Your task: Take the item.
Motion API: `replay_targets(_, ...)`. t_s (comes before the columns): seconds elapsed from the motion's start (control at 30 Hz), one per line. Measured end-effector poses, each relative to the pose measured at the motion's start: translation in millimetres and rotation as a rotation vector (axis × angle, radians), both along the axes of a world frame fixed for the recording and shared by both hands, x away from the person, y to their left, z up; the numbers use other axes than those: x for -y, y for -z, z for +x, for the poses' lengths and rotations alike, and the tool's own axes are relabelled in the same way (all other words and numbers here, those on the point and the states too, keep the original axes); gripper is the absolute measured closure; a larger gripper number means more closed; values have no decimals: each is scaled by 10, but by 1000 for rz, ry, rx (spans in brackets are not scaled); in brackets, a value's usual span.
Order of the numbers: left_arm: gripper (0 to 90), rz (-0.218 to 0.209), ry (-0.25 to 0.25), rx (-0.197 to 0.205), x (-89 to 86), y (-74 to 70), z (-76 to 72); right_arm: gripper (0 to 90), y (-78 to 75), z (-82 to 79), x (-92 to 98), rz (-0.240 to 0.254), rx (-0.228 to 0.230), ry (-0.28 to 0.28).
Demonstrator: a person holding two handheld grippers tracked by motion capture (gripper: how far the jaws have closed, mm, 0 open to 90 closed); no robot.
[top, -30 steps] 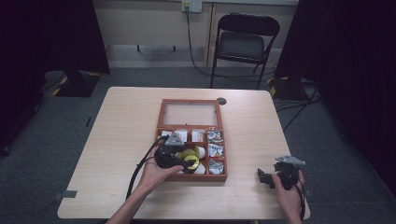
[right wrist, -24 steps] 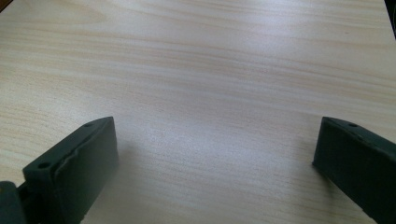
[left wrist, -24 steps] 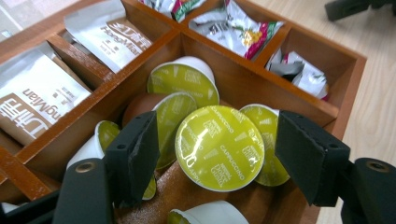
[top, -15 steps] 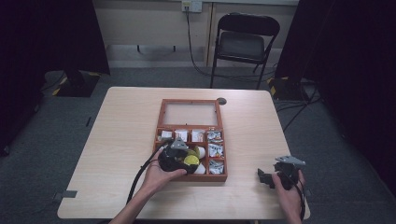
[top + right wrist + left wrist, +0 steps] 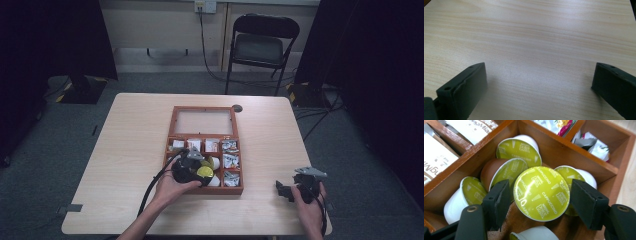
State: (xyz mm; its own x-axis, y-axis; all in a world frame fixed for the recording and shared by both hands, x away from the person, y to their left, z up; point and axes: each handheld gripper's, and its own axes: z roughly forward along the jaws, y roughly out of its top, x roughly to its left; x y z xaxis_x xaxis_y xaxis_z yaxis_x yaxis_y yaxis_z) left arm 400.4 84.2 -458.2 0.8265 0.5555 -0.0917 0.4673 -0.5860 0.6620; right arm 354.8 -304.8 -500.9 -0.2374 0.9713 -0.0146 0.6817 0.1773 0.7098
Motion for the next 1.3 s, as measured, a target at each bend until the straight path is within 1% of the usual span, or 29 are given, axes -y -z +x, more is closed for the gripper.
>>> replay_targets(0.13,327,14,3,-7,25,8,17,0,0,0,0,0,0,1)
replay_targets(0.2,327,30,4,-4,33,9,15,0,0,0,0,0,0,1)
replay_targets(0.33,327,35,-4,-15,46,16,28,0,0,0,-1,1,0,1)
replay_targets(0.47,341,38,0,-19,50,20,33,0,0,0,0,0,0,0)
replay_targets(0.53,367,58,-6,-27,57,27,39,0,0,0,-1,1,0,1)
replay_targets(0.6,369,56,-5,-25,66,29,40,0,0,0,0,0,0,0)
replay_targets(0.67,369,51,-6,-40,58,29,53,0,0,0,0,0,0,0)
replay_targets(0.77,369,47,-7,-46,61,31,61,0,0,0,0,0,0,0)
replay_targets(1.0,380,54,3,-43,57,27,60,0,0,0,0,0,0,0)
replay_targets(1.13,380,60,9,-31,56,26,46,0,0,0,0,1,0,1)
replay_targets(1.2,380,57,8,-31,47,24,47,0,0,0,0,-1,0,0)
replay_targets(1.23,380,48,8,-26,41,21,41,0,0,0,0,-1,0,0)
replay_targets(1.3,380,49,9,-25,32,18,38,0,0,0,0,-1,0,0)
